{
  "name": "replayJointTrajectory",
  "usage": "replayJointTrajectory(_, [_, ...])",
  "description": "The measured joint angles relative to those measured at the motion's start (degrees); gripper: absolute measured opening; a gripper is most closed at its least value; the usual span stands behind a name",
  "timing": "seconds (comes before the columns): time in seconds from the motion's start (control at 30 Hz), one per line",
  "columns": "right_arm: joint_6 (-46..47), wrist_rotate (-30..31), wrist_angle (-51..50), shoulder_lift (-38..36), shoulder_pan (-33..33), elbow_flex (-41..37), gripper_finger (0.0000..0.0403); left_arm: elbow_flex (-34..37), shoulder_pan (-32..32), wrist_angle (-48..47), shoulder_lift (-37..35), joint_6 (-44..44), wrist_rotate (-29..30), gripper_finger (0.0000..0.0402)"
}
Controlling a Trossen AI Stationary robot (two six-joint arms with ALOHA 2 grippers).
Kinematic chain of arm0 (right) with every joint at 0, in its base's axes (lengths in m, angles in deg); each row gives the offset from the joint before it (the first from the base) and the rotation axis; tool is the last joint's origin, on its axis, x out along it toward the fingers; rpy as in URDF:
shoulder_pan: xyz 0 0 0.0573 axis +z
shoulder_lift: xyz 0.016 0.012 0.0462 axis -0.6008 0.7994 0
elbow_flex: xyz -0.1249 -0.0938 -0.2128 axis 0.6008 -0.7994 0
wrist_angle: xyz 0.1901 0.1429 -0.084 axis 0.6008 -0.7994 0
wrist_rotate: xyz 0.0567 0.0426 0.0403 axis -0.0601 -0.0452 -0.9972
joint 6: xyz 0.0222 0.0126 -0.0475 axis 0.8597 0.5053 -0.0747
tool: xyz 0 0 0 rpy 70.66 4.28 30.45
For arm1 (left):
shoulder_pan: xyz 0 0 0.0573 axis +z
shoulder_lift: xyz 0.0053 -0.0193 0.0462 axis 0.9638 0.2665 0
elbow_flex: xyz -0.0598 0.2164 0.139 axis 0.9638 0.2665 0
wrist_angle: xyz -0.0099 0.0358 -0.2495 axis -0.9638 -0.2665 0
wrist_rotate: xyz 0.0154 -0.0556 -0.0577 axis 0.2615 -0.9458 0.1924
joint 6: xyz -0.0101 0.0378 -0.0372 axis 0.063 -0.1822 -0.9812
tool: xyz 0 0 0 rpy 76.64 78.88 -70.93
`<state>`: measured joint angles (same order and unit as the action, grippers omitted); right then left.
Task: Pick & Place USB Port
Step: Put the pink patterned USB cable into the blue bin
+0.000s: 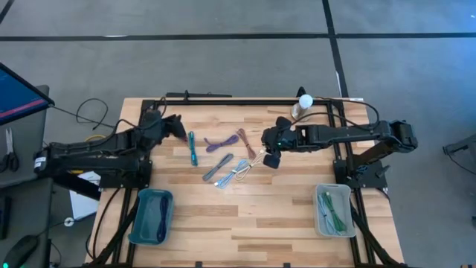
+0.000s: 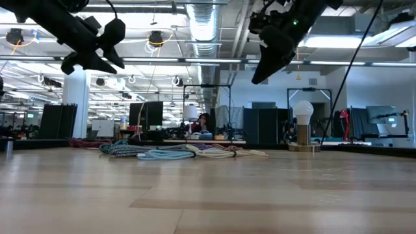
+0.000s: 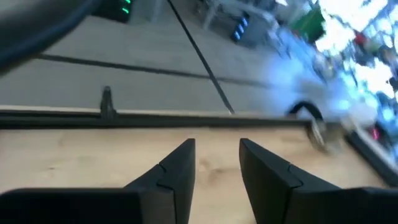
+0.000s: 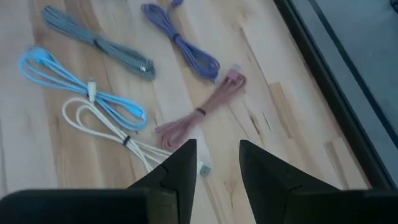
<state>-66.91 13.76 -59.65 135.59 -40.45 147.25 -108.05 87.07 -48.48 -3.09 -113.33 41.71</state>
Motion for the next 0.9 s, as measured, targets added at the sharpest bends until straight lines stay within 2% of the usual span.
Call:
replayJointTrajectory(0.17, [-0.17, 0.18, -0.07, 0.00, -0.47, -3.43, 0.0113, 0.00, 0.72, 0.01, 0.02, 14.05, -12.87, 0.0113])
replayJointTrajectory(0.3, [-0.16, 0.16, 0.37, 0.00, -1.35, -6.63, 0.0113, 0.00, 0.77, 0.02, 0.02, 29.46, -13.72, 0.0104])
replayJointTrajectory(0.4, [0.23, 0.03, 0.77, 0.00, -2.13, -8.65, 0.0113, 0.00, 0.71, 0.06, 0.32, 42.64, -10.56, 0.0099])
replayJointTrajectory(0.53, [2.05, -0.39, 1.22, 0.00, -2.83, -9.58, 0.0113, 0.00, 0.77, -0.03, 1.53, 58.10, -0.65, 0.0097])
replayJointTrajectory(0.6, [3.21, -0.46, 1.26, 0.00, -3.09, -9.80, 0.0113, 0.00, 0.77, -0.01, 2.21, 65.20, 2.44, 0.0097])
replayJointTrajectory(0.77, [5.93, -0.47, 2.81, 0.00, -3.09, -9.82, 0.0113, 0.00, 1.07, -2.96, 3.13, 77.32, 2.85, 0.0080])
replayJointTrajectory(0.9, [7.77, -0.47, 6.38, 0.00, -3.07, -9.82, 0.0113, 0.01, 5.67, -6.91, 3.08, 81.56, 5.00, 0.0048])
